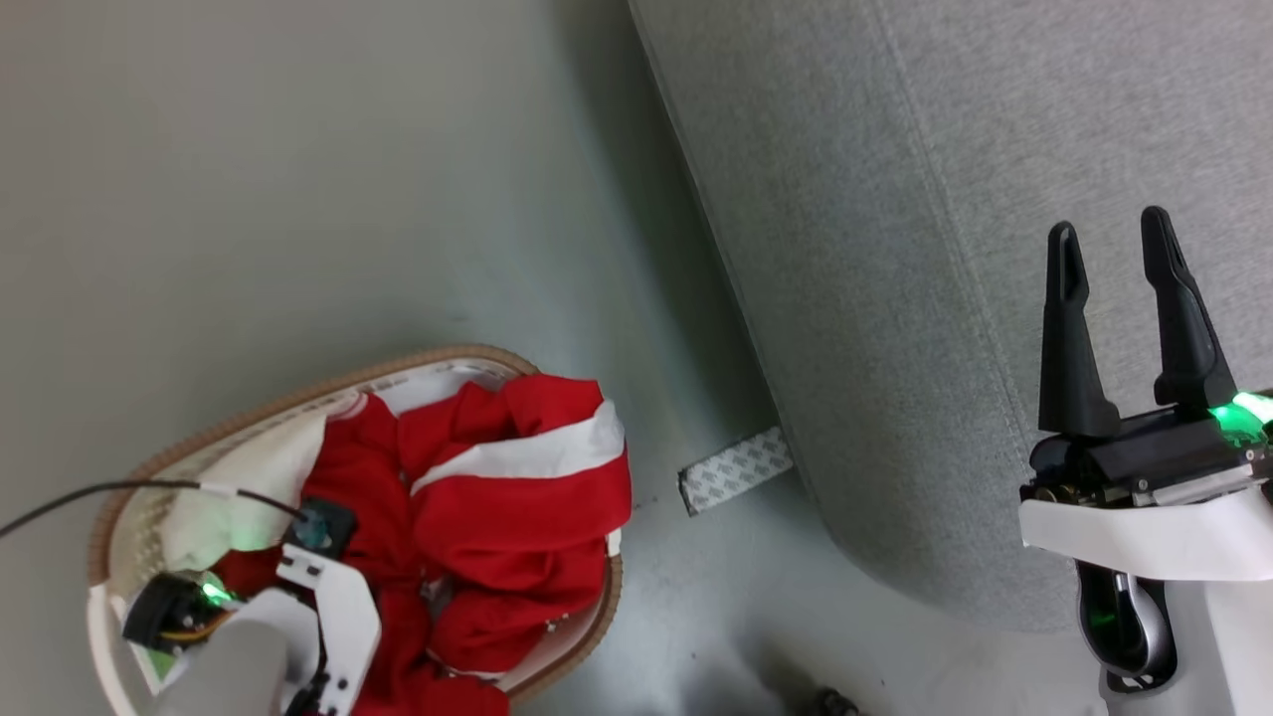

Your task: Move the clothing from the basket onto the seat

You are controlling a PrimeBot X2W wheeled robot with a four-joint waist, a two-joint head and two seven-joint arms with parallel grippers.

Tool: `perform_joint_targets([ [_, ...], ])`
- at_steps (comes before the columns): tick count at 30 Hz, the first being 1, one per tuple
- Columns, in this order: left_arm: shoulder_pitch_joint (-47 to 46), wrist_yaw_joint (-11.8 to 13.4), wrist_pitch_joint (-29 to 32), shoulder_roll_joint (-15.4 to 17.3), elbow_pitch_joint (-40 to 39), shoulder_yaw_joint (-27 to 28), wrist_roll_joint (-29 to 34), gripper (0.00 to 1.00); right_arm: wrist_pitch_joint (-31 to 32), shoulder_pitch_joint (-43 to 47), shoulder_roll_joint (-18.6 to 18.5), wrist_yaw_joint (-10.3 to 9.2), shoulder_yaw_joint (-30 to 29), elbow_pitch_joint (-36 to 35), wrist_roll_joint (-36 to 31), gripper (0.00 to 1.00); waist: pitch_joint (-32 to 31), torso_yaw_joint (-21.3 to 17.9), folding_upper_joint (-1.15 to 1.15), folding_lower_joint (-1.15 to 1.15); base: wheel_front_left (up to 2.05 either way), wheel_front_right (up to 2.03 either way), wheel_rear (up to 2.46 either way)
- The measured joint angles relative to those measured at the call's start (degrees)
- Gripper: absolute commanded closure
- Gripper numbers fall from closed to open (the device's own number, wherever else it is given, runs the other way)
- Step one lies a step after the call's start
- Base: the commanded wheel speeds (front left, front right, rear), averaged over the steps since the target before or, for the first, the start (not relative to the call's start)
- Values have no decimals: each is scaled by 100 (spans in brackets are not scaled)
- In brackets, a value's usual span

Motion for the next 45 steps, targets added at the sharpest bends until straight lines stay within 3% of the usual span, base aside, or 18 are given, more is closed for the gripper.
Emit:
perform_joint_targets([
  [13, -611, -11, -68, 102, 310, -639, -94, 0, 0, -142, 3, 0, 154, -62, 7, 0, 705, 35, 0, -1, 7, 7, 7],
  [14, -610, -11, -116, 94, 326, -666, -149, 6, 0, -142, 3, 0, 168, -62, 2, 0, 699, 35, 0, -1, 0, 0, 0],
  [16, -609, -11, -225, 70, 339, -731, -253, 100, 0, -142, 3, 0, 180, -62, -2, 0, 689, 29, 0, 0, 0, 0, 0],
  [22, -616, -7, -514, 0, 363, -1104, -469, 100, 0, -192, 4, 0, 201, 7, 7, 0, 554, 73, 0, 0, 0, 0, 0],
  [28, -559, -9, -899, -285, 356, -1303, -827, 100, 0, -232, 13, 0, 166, 109, -157, 0, 116, 249, 0, 0, 0, 0, 0],
  [37, 38, -9, -1581, -761, 309, -1422, -1530, 100, 0, -113, 20, 0, 291, 434, -427, 0, -1032, 634, 0, -1, 0, 0, 0],
  [45, 555, -9, -2003, -882, -81, -1633, -2056, 100, -1, 215, 21, 0, 347, 699, -511, 0, -2133, 1031, 0, -1, 0, 0, 0],
])
